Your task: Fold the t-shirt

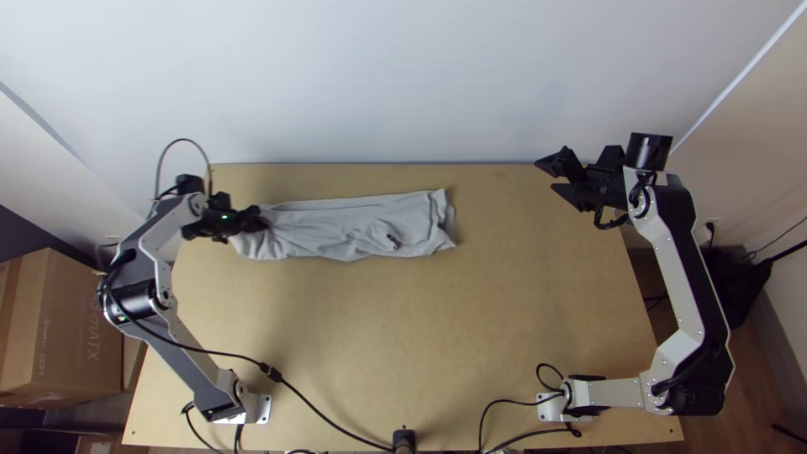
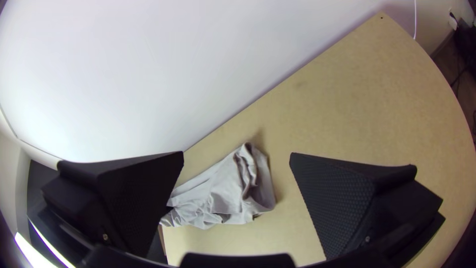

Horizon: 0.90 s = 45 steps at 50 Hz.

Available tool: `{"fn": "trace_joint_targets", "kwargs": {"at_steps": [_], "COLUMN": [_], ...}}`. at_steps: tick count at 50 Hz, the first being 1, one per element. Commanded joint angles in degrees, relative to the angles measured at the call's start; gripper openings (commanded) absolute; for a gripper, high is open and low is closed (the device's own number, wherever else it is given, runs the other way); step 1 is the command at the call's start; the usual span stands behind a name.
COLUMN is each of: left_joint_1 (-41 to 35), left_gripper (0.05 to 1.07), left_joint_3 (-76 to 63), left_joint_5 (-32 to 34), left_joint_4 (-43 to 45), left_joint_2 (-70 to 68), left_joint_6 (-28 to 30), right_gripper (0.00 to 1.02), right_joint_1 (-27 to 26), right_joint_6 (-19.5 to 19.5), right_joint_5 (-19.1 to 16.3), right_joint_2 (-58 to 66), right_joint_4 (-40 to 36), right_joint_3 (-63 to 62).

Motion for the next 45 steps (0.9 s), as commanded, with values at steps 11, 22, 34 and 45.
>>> {"fn": "trace_joint_targets", "kwargs": {"at_steps": [11,22,34,45], "left_joint_1": [-0.94,-12.37,-26.43,-34.16], "left_gripper": [0.08,0.08,0.08,0.08], "left_joint_3": [9.00,15.59,23.85,31.06], "left_joint_5": [3.03,2.86,-2.15,-8.13], "left_joint_4": [-12.96,-15.42,-15.51,-15.86], "left_joint_2": [-12.93,-15.83,-8.97,-0.53], "left_joint_6": [5.22,-0.58,-6.73,-8.75], "right_gripper": [0.98,0.98,0.98,0.98], "right_joint_1": [0.50,-0.11,-2.40,-5.12], "right_joint_6": [-0.64,-0.64,-0.99,-2.49], "right_joint_5": [0.14,0.14,0.14,0.05], "right_joint_2": [-0.49,-1.10,-3.13,-6.29], "right_joint_4": [1.11,1.19,0.75,-0.39], "right_joint_3": [-1.58,-1.23,-1.76,-3.69]}}
